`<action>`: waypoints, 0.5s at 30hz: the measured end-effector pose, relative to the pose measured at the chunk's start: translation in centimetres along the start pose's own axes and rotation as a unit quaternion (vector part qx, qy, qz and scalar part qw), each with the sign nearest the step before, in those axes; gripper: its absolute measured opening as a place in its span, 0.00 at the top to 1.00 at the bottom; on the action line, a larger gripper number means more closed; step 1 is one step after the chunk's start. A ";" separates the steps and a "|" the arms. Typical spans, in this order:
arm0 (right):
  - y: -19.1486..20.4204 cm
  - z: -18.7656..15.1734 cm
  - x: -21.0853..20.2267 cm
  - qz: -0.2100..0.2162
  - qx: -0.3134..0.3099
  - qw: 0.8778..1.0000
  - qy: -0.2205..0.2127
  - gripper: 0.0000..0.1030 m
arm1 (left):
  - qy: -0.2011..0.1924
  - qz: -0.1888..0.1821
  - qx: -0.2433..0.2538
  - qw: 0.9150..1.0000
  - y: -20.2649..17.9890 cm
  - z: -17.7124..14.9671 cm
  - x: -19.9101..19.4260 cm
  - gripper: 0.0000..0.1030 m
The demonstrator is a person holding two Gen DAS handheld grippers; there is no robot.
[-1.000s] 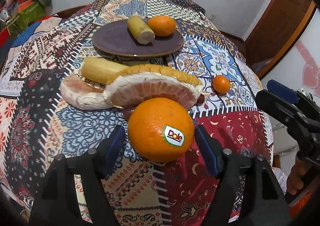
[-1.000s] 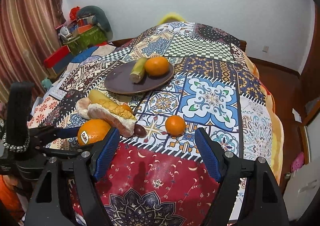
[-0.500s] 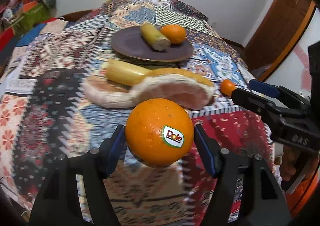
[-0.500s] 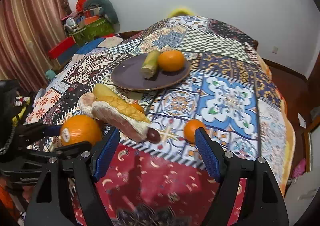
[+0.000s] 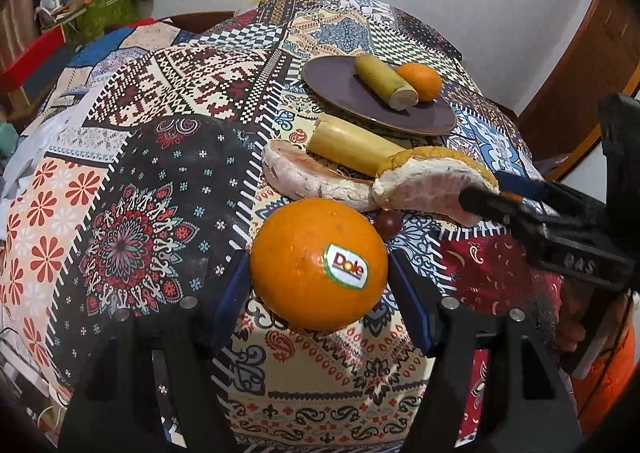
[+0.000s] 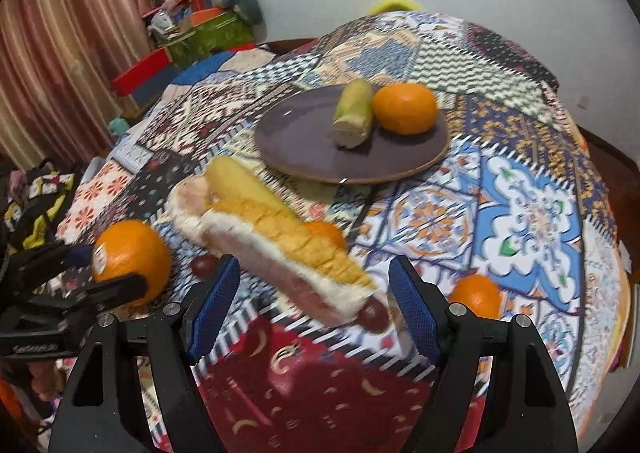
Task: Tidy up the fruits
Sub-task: 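Grasp the peeled pomelo half with the right tool while the left tool holds the Dole orange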
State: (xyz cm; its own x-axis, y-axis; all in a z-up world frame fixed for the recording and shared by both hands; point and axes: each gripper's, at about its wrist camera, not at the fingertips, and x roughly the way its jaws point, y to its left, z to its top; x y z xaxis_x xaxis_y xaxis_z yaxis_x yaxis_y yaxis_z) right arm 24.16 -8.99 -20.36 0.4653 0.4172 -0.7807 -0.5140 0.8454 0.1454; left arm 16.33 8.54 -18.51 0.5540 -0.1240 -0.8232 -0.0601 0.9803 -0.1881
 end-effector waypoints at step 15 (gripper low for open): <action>2.2 -1.0 0.8 0.013 -0.052 0.998 0.029 0.50 | -0.005 -0.011 -0.009 1.000 0.1 0.1 0.6 0.33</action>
State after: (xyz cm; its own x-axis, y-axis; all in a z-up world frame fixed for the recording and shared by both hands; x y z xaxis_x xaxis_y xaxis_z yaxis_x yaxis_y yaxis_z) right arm 22.74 -7.15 -21.27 0.4098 0.4164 -0.8116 -0.5984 0.7942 0.1053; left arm 16.77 8.57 -18.94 0.5632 -0.1431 -0.8138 -0.0633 0.9745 -0.2151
